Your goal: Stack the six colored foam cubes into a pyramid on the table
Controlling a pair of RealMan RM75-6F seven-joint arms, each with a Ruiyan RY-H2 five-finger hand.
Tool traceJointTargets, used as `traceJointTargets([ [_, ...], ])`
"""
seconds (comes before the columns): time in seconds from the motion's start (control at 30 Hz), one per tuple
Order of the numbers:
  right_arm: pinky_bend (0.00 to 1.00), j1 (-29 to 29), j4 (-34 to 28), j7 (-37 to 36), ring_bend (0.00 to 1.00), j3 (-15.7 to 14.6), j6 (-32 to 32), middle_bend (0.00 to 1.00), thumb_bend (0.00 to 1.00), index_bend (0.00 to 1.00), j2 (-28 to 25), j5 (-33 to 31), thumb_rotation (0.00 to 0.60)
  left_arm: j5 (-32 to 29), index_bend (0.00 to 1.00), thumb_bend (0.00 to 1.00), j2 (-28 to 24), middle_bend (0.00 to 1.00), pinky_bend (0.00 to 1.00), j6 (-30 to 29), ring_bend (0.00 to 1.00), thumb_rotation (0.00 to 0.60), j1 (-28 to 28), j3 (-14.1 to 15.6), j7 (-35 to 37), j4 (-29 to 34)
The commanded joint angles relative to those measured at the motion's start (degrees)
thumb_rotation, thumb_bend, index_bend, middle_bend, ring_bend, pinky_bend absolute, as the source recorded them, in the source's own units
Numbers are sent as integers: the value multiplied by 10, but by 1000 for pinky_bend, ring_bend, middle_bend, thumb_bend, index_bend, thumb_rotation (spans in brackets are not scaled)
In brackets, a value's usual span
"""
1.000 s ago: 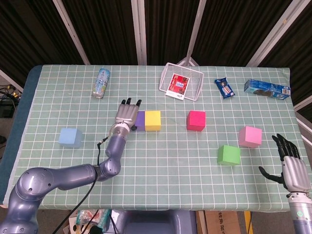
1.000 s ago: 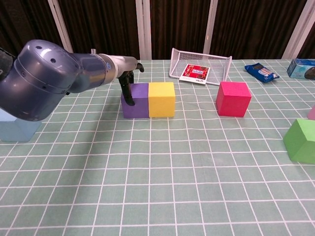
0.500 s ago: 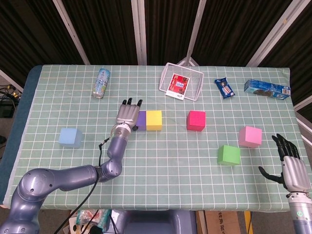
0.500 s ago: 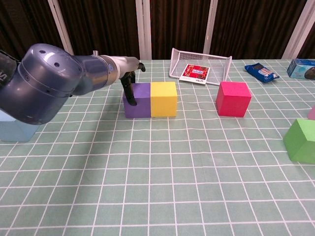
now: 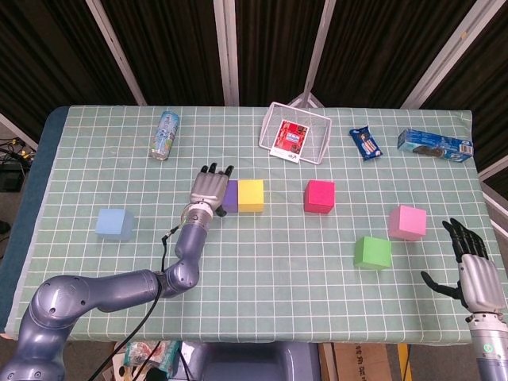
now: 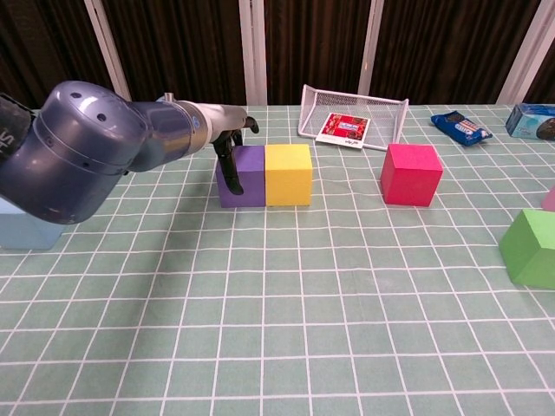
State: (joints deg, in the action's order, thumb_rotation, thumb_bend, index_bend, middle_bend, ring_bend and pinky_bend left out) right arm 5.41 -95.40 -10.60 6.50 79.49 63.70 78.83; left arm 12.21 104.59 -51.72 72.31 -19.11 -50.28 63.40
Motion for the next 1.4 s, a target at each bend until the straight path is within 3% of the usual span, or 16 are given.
traceJointTargets([
  [0.03, 0, 0, 0, 0, 0, 0, 0, 0, 244, 0, 0, 0, 600, -1, 0, 133, -1, 151, 103, -1, 3, 600, -1, -1, -2, 2],
  [0.43, 0, 0, -1, -1, 0, 0, 0, 0, 244, 0, 0, 0, 600, -2, 0, 54, -33, 20, 98, -20, 0, 600, -14, -3, -11, 46],
  [0.73, 0, 0, -1, 7, 0, -1, -3, 0, 244, 0, -1, -3, 600, 28, 0, 46, -105, 8, 96, -62, 0, 600, -47, 2, 5, 168],
  [1.07, 0, 0, -3, 34, 0, -2, -2, 0, 243, 0, -2, -9, 600, 207, 0, 46, -230, 8, 75, -193, 0, 600, -156, 31, 109, 403],
  [1.13, 0, 1, -4, 43, 0, 0, -3, 0, 244, 0, -2, -12, 600, 258, 0, 46, -256, 8, 72, -240, 0, 600, -196, 52, 136, 457],
  [1.27, 0, 2, -14, 49, 0, 4, -5, 0, 244, 0, -5, -22, 600, 317, 0, 46, -279, 8, 61, -289, 0, 600, -240, 85, 155, 501],
  [1.4, 0, 13, -36, 73, 0, 14, -16, 0, 243, 0, -18, -34, 600, 397, 0, 46, -314, 7, 50, -353, 0, 600, -300, 135, 167, 541],
])
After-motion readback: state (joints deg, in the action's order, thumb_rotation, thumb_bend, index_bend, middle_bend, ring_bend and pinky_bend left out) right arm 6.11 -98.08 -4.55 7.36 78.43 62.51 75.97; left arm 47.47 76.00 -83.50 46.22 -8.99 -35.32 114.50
